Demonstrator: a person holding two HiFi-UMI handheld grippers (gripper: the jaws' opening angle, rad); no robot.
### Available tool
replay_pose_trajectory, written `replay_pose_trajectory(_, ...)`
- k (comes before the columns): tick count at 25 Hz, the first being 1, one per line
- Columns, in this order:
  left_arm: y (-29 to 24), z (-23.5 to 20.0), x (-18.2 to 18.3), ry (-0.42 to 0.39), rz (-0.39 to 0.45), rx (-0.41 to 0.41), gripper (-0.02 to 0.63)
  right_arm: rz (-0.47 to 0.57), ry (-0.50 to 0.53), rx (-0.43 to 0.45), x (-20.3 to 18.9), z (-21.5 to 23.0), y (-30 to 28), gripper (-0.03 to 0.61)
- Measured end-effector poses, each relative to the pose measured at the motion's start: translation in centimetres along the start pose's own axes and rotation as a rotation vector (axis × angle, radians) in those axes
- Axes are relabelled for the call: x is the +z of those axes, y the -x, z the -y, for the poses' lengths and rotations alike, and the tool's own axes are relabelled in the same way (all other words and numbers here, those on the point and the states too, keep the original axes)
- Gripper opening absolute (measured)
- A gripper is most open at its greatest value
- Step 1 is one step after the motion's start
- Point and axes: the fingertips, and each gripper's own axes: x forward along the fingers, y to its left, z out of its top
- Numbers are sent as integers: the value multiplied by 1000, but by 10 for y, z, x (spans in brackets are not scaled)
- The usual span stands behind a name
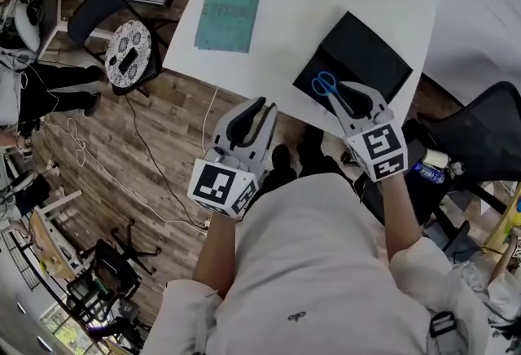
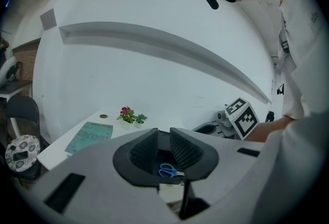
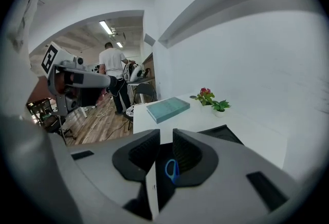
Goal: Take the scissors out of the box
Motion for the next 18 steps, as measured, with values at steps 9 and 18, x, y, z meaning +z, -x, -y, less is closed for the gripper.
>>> replay_pose_trajectory(9, -12, 5, -5, 10, -11, 49, 78, -112, 23, 47, -35, 3, -31, 83)
replay_pose_trajectory(18, -24, 11, -8, 8, -11, 73, 78, -189, 18, 77, -70, 5, -55, 83)
